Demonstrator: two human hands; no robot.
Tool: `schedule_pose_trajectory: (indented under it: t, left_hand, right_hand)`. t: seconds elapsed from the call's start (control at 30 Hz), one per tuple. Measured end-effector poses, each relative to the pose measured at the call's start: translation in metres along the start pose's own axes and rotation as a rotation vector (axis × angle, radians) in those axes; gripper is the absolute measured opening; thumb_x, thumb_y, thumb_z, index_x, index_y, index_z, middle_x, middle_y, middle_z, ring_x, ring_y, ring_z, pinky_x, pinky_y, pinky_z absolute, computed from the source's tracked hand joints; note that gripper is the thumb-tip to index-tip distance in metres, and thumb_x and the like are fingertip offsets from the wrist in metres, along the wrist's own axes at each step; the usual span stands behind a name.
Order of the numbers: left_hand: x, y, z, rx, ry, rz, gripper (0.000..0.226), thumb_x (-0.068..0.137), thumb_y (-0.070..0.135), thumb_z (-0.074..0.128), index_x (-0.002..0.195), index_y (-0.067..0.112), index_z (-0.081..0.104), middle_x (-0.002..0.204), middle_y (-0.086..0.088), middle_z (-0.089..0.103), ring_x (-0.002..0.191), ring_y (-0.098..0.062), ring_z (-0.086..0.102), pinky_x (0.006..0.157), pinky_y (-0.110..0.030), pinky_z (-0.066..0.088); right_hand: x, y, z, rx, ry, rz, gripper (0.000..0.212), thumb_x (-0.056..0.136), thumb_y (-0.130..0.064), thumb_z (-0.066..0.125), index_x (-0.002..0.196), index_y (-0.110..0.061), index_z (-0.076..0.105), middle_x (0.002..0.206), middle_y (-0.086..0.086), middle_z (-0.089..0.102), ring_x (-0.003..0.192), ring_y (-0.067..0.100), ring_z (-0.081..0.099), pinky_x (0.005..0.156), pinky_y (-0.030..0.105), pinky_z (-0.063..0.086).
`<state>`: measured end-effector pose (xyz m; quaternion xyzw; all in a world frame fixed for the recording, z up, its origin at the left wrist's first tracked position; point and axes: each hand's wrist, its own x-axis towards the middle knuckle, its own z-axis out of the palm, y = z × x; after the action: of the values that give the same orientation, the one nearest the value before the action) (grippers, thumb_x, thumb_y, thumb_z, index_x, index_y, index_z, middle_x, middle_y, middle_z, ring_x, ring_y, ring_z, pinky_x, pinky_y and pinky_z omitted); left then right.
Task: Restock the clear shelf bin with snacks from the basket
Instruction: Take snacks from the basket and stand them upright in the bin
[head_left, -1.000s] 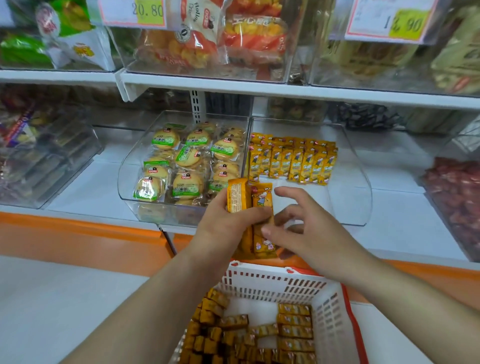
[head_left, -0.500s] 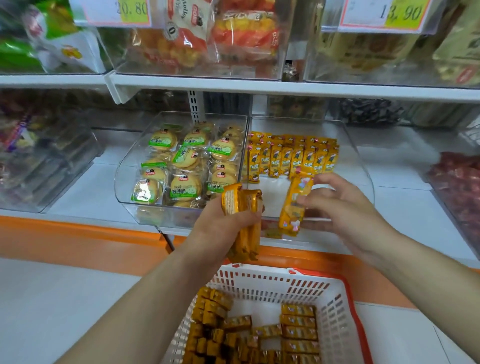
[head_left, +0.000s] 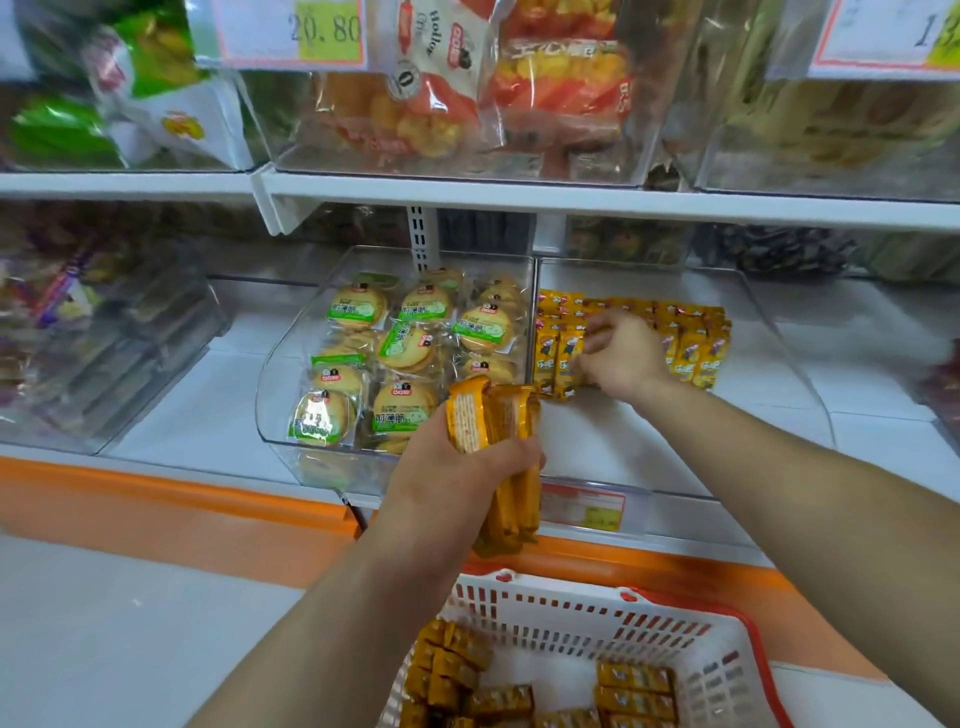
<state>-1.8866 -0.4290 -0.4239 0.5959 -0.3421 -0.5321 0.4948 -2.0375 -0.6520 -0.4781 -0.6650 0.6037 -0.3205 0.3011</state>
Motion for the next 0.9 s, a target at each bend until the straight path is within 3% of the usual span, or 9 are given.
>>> schedule_pose_trajectory:
  t: [0.07,0.13,0.27,0.47,0.57,0.67,0.73,0.8,0.9]
  left_hand:
    - [0.002,-0.001,-0.004,0.004,-0.012,0.010,0.018,0.086,0.024,0.080,0.092,0.039,0.073,0.101,-0.005,0.078,0.100,-0.029,0.074,0.094,-0.057,0.058]
    - [0.003,-0.002,-0.007,0.001,-0.007,0.012,0.018,0.086,0.025,0.080,0.090,0.041,0.073,0.097,-0.002,0.079,0.098,-0.028,0.075,0.092,-0.056,0.059]
    - [0.007,-0.005,-0.010,-0.014,0.028,0.009,0.020,0.086,0.025,0.080,0.102,0.034,0.071,0.100,-0.002,0.078,0.099,-0.028,0.074,0.093,-0.056,0.058]
    - [0.009,-0.005,-0.002,-0.055,0.048,-0.004,0.022,0.088,0.023,0.079,0.107,0.028,0.070,0.101,-0.005,0.079,0.100,-0.030,0.074,0.094,-0.057,0.058]
    - [0.007,-0.005,0.003,-0.081,0.034,-0.004,0.023,0.088,0.022,0.079,0.109,0.026,0.070,0.102,-0.005,0.079,0.101,-0.030,0.074,0.094,-0.058,0.058]
    - [0.005,-0.009,0.011,-0.090,0.001,0.004,0.022,0.088,0.022,0.079,0.109,0.026,0.070,0.100,-0.005,0.079,0.100,-0.030,0.075,0.093,-0.056,0.058]
    - [0.002,-0.010,0.019,-0.074,-0.031,0.008,0.027,0.089,0.021,0.078,0.114,0.023,0.069,0.098,-0.004,0.080,0.095,-0.028,0.076,0.084,-0.048,0.062]
    - [-0.003,-0.012,0.027,-0.035,-0.074,0.034,0.027,0.090,0.020,0.077,0.115,0.020,0.069,0.093,-0.004,0.080,0.088,-0.024,0.078,0.071,-0.038,0.061]
    - [-0.013,-0.015,0.039,0.037,-0.144,0.094,0.019,0.090,0.020,0.077,0.108,0.025,0.073,0.094,-0.005,0.080,0.089,-0.024,0.078,0.073,-0.039,0.062]
  right_hand:
    - [0.006,0.007,0.009,-0.017,0.027,0.038,0.036,0.073,-0.007,0.086,0.099,-0.016,0.061,0.076,-0.001,0.063,0.079,0.020,0.062,0.059,0.022,0.040]
    - [0.011,0.014,0.013,-0.040,0.066,0.066,0.030,0.073,-0.011,0.085,0.085,-0.017,0.058,0.078,0.003,0.065,0.083,0.025,0.064,0.065,0.025,0.040]
    - [0.012,0.015,0.015,-0.164,0.085,0.044,0.029,0.076,-0.021,0.084,0.071,-0.021,0.055,0.074,-0.001,0.061,0.083,0.026,0.063,0.069,0.027,0.040]
    - [-0.007,0.001,-0.005,-0.181,0.018,0.060,0.027,0.079,-0.027,0.082,0.089,-0.015,0.060,0.092,0.004,0.064,0.090,0.024,0.058,0.072,0.028,0.038]
    - [-0.048,-0.018,-0.034,0.002,0.017,0.034,0.020,0.085,-0.025,0.077,0.094,-0.016,0.061,0.085,0.002,0.066,0.086,0.019,0.063,0.066,0.026,0.042]
    - [-0.113,-0.033,-0.061,0.310,-0.230,0.029,0.007,0.091,-0.026,0.070,0.097,-0.021,0.069,0.085,0.008,0.073,0.076,0.019,0.073,0.062,0.027,0.053]
    - [-0.154,-0.038,-0.072,0.475,-0.400,0.083,0.010,0.094,-0.029,0.066,0.103,-0.025,0.070,0.087,0.003,0.075,0.075,0.022,0.075,0.058,0.026,0.055]
    - [-0.176,-0.039,-0.076,0.524,-0.436,0.122,0.015,0.094,-0.035,0.066,0.106,-0.027,0.068,0.086,0.000,0.075,0.075,0.024,0.075,0.057,0.026,0.055]
    - [-0.182,-0.039,-0.080,0.474,-0.415,0.131,0.033,0.086,-0.046,0.071,0.110,-0.024,0.066,0.092,0.006,0.072,0.074,0.022,0.074,0.061,0.031,0.057]
